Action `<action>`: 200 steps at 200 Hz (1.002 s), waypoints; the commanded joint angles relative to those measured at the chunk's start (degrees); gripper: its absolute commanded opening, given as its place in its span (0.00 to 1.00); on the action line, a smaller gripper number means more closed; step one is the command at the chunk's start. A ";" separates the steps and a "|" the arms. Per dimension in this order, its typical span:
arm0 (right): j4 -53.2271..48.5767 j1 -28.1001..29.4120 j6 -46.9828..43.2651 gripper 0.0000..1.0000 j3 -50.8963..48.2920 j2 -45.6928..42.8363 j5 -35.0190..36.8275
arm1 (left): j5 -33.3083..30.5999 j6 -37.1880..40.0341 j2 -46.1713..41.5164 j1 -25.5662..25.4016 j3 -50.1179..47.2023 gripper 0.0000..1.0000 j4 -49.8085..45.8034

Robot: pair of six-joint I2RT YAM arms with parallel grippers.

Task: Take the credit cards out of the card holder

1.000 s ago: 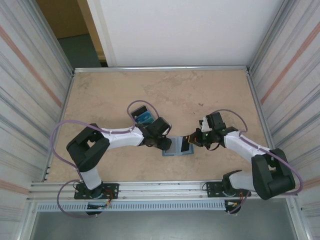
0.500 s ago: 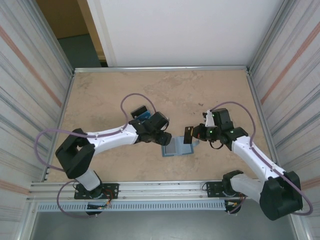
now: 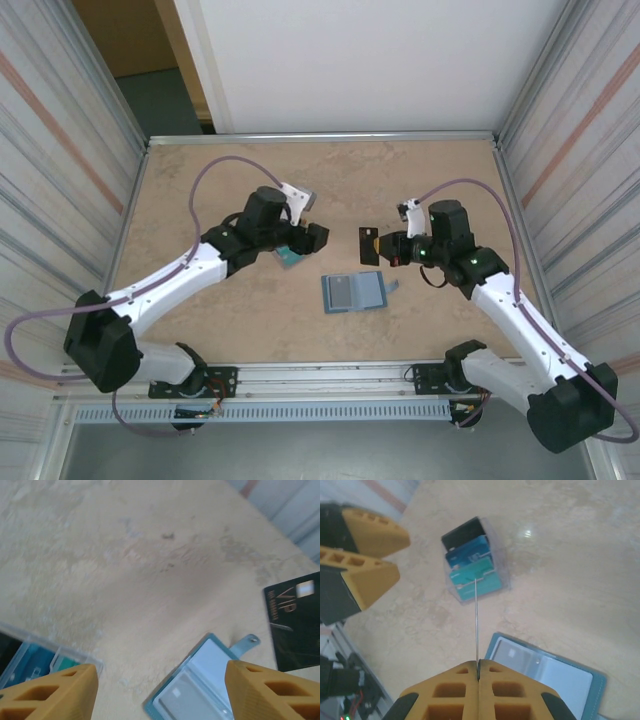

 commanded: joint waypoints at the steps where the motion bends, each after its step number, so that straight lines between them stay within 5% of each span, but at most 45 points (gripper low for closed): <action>1: -3.53 2.49 -8.04 0.00 4.68 2.29 -0.93 | 12.10 11.87 -2.41 0.48 -0.23 0.69 2.97; 69: -8.85 7.34 -17.19 0.00 10.50 4.64 -4.68 | 27.14 28.02 -1.99 0.59 2.03 0.66 -1.06; 128: -12.88 9.45 -20.91 0.00 12.97 5.73 -5.55 | 37.24 31.54 3.19 0.57 6.75 0.51 -6.18; 200: -12.50 10.11 -21.62 0.00 14.30 7.04 -5.94 | 37.02 34.72 6.85 -1.70 9.80 0.00 -11.11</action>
